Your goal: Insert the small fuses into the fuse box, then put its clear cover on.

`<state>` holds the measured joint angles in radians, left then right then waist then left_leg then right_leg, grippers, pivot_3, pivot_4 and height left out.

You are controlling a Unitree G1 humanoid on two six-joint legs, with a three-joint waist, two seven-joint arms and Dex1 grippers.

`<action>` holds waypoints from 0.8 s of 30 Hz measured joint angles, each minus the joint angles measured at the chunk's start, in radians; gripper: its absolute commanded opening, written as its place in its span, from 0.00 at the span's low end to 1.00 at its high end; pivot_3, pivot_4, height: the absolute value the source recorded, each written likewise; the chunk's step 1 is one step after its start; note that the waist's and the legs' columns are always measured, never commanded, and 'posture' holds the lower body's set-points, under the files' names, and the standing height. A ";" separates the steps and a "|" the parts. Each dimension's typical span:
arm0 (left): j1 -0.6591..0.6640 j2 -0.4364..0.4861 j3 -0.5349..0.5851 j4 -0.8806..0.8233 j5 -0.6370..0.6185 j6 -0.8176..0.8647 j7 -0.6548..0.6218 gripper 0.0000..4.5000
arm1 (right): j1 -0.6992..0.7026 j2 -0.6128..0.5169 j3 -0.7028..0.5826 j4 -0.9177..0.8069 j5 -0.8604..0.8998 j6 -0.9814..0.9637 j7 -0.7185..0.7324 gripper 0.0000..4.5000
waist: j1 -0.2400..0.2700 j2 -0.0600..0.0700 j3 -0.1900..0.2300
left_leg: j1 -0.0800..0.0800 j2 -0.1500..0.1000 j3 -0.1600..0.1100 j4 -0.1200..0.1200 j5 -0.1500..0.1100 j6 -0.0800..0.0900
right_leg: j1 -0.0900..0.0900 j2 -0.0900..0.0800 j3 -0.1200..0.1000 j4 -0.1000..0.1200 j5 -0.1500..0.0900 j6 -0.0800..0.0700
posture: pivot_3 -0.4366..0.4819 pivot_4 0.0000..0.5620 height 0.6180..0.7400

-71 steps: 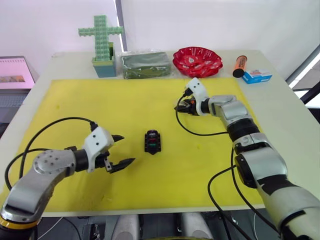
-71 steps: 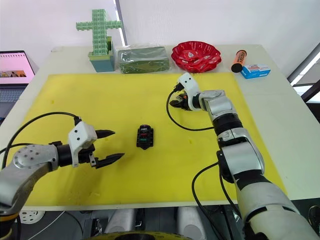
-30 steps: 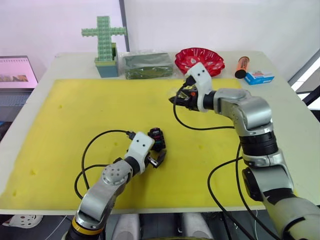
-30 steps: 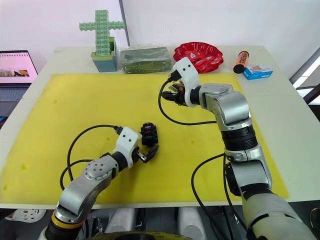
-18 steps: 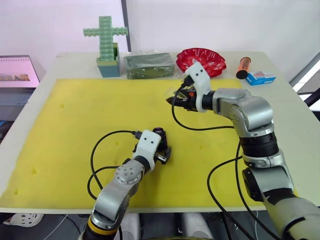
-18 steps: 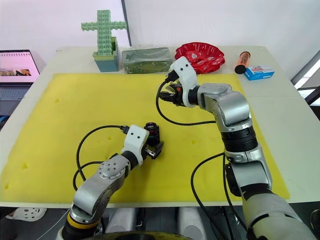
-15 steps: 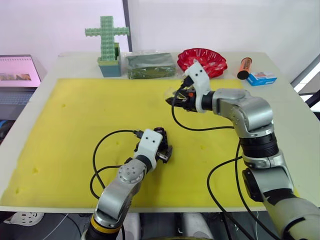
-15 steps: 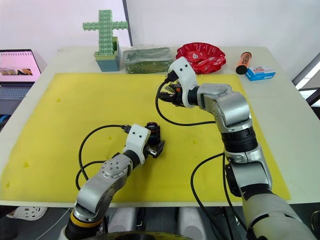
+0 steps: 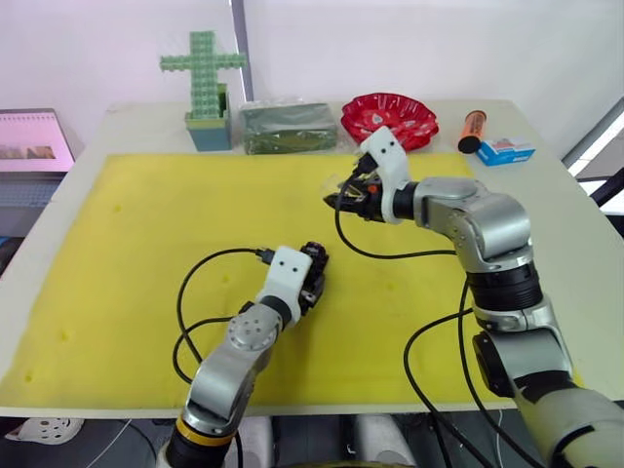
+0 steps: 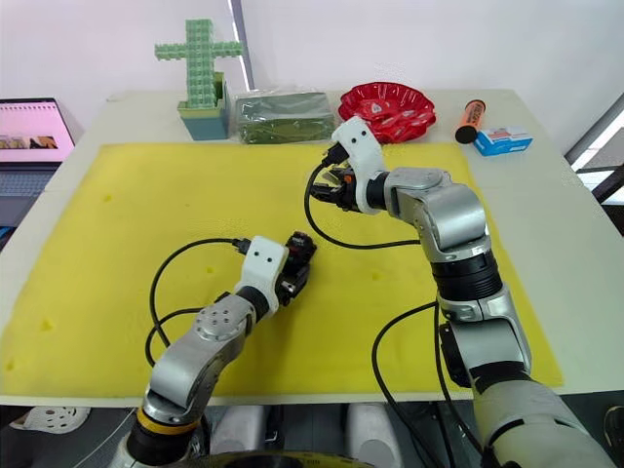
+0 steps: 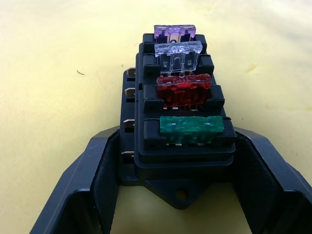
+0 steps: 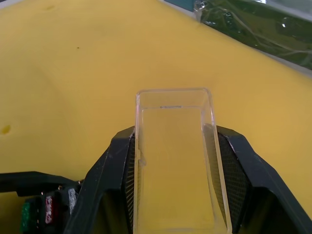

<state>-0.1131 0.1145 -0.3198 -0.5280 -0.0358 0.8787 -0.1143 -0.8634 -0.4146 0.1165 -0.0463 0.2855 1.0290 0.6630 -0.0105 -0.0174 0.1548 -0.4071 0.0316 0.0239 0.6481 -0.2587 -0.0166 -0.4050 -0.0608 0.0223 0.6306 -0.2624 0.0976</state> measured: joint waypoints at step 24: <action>-0.517 0.379 0.018 0.974 -0.126 -0.928 -1.153 0.63 | 0.045 -0.169 0.298 -0.197 0.082 -0.078 0.332 0.40 | 0.001 0.000 0.001 | -0.002 0.000 0.003 0.001 0.000 0.000 | -0.001 0.001 -0.001 0.000 0.000 0.000 | 0.48 0.27 1.00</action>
<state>-0.6298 0.4930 -0.3021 0.4457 -0.1615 -0.0492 -1.2671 -0.8182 -0.5838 0.4147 -0.2434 0.3674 0.9514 0.9950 -0.0090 -0.0175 0.1555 -0.4087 0.0314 0.0266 0.6493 -0.2587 -0.0166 -0.4064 -0.0599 0.0211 0.6302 -0.2624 0.0978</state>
